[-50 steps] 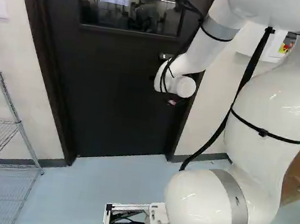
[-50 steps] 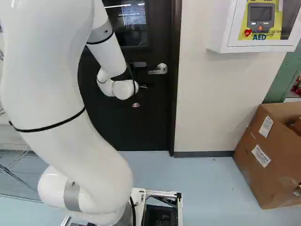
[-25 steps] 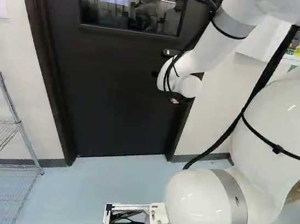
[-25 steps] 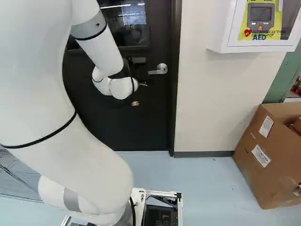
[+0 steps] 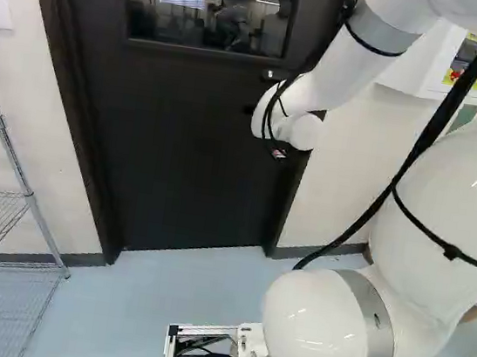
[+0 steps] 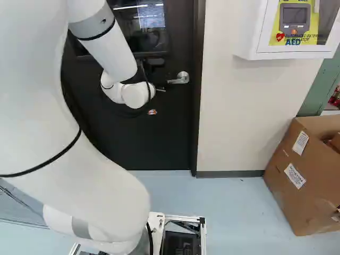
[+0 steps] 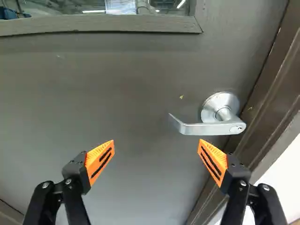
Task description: Open the door and move inside
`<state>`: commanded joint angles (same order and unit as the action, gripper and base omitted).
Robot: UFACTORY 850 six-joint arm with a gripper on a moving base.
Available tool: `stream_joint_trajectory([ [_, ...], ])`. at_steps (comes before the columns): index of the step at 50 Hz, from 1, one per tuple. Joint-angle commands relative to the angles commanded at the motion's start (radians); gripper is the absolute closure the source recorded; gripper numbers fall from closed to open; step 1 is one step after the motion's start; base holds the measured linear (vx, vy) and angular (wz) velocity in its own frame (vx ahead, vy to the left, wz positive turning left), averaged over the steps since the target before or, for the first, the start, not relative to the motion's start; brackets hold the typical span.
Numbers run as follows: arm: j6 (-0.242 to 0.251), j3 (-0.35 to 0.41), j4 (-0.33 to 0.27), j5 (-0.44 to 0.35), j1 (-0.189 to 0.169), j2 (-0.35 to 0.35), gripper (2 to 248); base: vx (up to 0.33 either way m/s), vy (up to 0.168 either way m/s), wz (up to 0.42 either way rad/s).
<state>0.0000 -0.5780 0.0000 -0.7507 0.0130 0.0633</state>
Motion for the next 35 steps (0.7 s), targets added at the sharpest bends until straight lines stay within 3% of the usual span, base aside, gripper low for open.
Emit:
stream_joint_trajectory([
  [35, 0.000, -0.050, 0.000, 0.000, -0.007, 0.030, 3, 0.000, 0.000, 0.000],
])
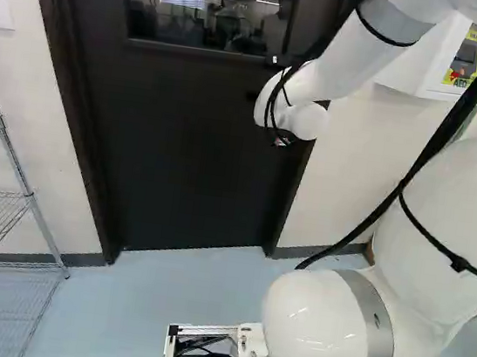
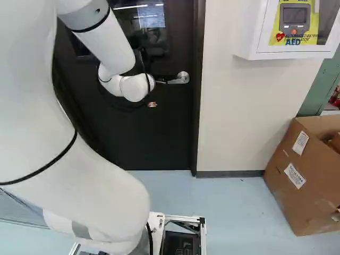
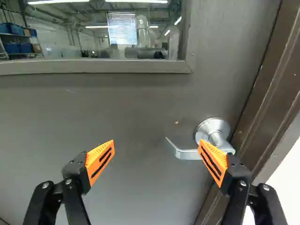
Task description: Open the door and move inside
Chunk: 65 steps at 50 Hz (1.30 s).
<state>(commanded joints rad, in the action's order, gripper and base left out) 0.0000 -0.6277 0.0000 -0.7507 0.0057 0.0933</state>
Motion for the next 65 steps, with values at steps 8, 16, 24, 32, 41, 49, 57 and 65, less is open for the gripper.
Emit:
stream_joint_trajectory([
  [8, 0.000, -0.016, 0.000, 0.000, -0.009, 0.002, 3, 0.000, 0.000, 0.000],
  [16, 0.000, -0.035, 0.000, 0.000, -0.020, -0.007, 3, 0.000, 0.000, 0.000],
  [24, 0.000, -0.055, 0.000, 0.000, -0.032, -0.025, 3, 0.000, 0.000, 0.000],
  [32, 0.000, -0.078, 0.000, 0.000, -0.047, -0.053, 3, 0.000, 0.000, 0.000],
  [41, 0.000, -0.097, 0.000, 0.000, -0.054, -0.088, 3, 0.000, 0.000, 0.000],
  [49, 0.000, -0.094, 0.000, 0.000, -0.054, -0.103, 3, 0.000, 0.000, 0.000],
  [57, 0.000, -0.089, 0.000, 0.000, -0.055, -0.116, 3, 0.000, 0.000, 0.000],
  [65, 0.000, -0.090, 0.000, 0.000, -0.053, -0.134, 3, 0.000, 0.000, 0.000],
])
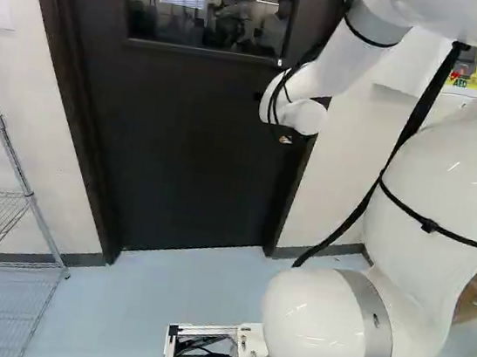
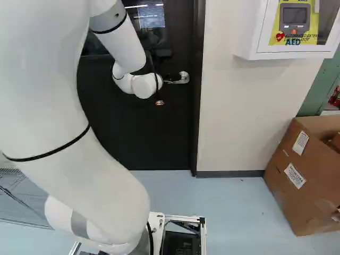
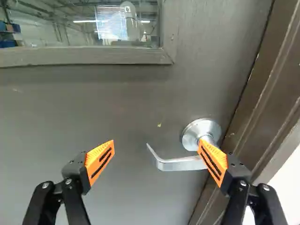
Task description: Open the door and move inside
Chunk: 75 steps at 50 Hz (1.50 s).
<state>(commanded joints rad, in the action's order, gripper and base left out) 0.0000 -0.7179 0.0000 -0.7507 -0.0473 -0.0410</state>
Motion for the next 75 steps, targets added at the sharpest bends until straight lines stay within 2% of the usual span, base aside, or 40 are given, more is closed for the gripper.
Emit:
stream_joint_trajectory([
  [75, 0.000, 0.002, 0.000, 0.000, 0.001, -0.151, 3, 0.000, 0.000, 0.000],
])
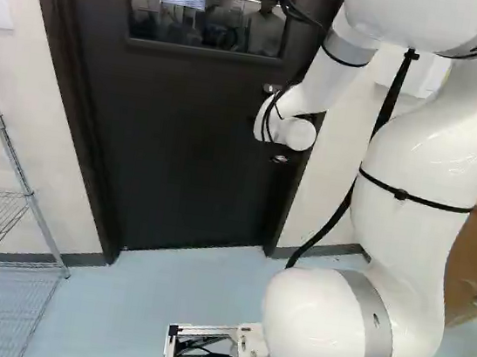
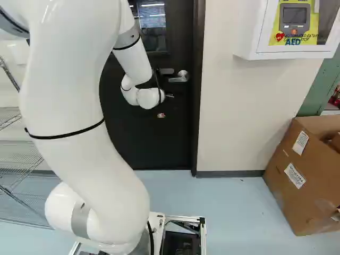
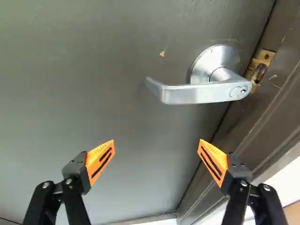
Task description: Open the door and move inside
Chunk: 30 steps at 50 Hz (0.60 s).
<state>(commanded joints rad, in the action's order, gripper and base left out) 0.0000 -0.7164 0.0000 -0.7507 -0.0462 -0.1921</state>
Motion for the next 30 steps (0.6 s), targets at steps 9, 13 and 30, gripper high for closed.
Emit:
stream_joint_trajectory([
  [9, 0.000, -0.022, 0.013, 0.000, 0.001, -0.021, 3, 0.000, 0.000, 0.000],
  [13, 0.000, -0.041, 0.028, 0.000, 0.001, -0.038, 3, 0.000, 0.000, 0.000],
  [30, 0.000, -0.134, 0.079, 0.000, 0.003, -0.118, 3, 0.000, 0.000, 0.000],
])
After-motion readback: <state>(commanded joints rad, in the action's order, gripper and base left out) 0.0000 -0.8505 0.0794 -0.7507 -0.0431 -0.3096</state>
